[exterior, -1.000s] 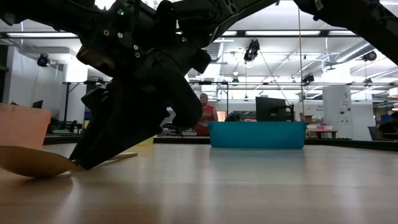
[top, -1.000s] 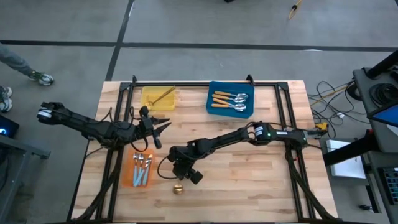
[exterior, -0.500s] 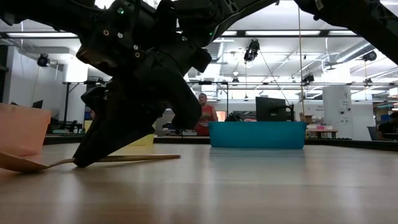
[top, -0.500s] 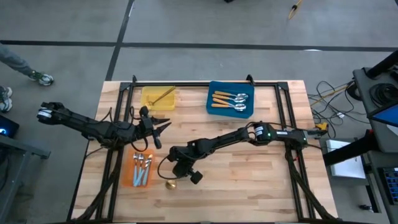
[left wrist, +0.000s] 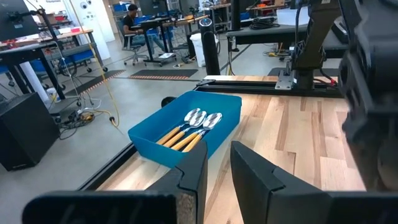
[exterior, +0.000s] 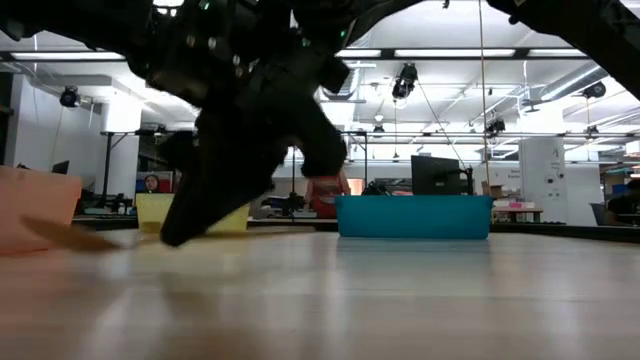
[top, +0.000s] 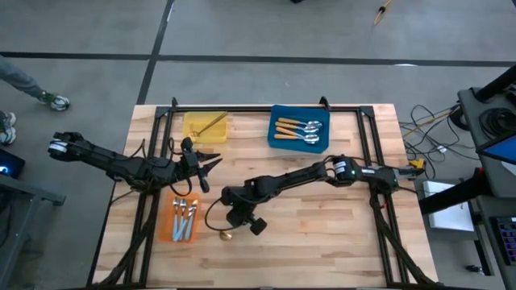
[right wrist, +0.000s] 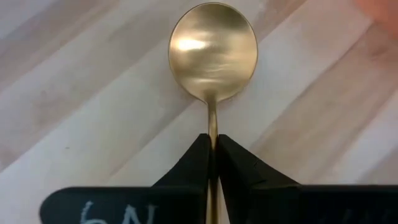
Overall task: Sort silverware by color (type)
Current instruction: Put the gold spoon into the yellow bin
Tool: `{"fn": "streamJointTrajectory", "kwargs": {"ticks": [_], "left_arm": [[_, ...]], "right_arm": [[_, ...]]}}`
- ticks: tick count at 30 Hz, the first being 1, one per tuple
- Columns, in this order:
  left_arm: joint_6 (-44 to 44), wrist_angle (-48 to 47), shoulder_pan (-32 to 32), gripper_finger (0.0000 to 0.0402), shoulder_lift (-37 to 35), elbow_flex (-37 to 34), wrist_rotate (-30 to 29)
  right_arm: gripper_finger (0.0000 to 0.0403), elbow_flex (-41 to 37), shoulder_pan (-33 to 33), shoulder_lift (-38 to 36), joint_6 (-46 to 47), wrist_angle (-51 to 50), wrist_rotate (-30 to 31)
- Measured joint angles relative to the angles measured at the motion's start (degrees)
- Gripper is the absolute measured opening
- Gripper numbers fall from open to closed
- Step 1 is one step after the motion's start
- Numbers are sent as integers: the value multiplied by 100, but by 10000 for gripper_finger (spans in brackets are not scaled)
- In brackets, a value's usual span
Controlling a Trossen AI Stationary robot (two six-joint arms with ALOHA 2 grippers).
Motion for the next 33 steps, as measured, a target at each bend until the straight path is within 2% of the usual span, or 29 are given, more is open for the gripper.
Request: {"fn": "streamJointTrajectory", "kwargs": {"ticks": [11, 26, 33], "left_arm": [[-20, -4, -1, 52, 2, 0, 1], [-47, 1, -1, 52, 2, 0, 1], [-60, 1, -1, 52, 2, 0, 1]], "right_arm": [[13, 11, 4, -388, -1, -847, 628], [13, 0, 7, -507, 402, -2296, 1943], [13, 0, 7, -510, 526, -2663, 2140]]}}
